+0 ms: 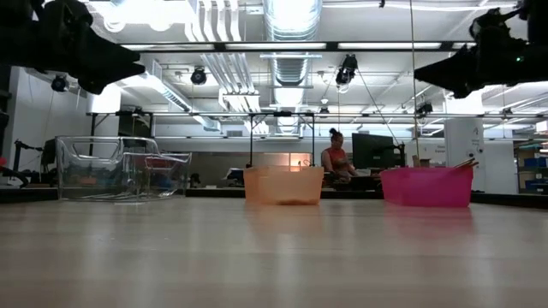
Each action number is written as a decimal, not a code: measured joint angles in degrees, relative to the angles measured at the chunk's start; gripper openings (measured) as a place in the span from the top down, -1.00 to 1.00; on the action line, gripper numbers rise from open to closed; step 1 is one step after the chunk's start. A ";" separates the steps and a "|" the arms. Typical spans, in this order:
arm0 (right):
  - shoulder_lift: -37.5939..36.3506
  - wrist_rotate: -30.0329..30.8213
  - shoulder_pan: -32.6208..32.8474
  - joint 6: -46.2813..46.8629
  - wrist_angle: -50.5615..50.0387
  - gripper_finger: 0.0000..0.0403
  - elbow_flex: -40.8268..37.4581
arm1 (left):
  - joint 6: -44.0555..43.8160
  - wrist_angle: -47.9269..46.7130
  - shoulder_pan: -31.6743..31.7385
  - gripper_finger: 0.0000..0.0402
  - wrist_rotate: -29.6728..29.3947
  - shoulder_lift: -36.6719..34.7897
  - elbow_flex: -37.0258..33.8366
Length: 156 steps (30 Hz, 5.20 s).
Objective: Sort silverware by color (type)
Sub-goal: Return to Home Position
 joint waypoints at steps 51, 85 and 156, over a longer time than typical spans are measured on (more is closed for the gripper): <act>-6.43 -0.57 -0.13 3.10 -2.77 0.62 -7.52 | -8.76 11.12 0.04 0.04 -6.65 -1.07 -10.51; -6.43 -0.57 -0.13 3.06 -2.75 0.61 -7.54 | -8.76 11.21 0.04 0.04 -6.58 -1.07 -10.42; -6.43 -0.56 -0.13 3.06 -2.75 0.65 -7.57 | -8.76 11.21 0.04 0.03 -6.56 -1.07 -10.42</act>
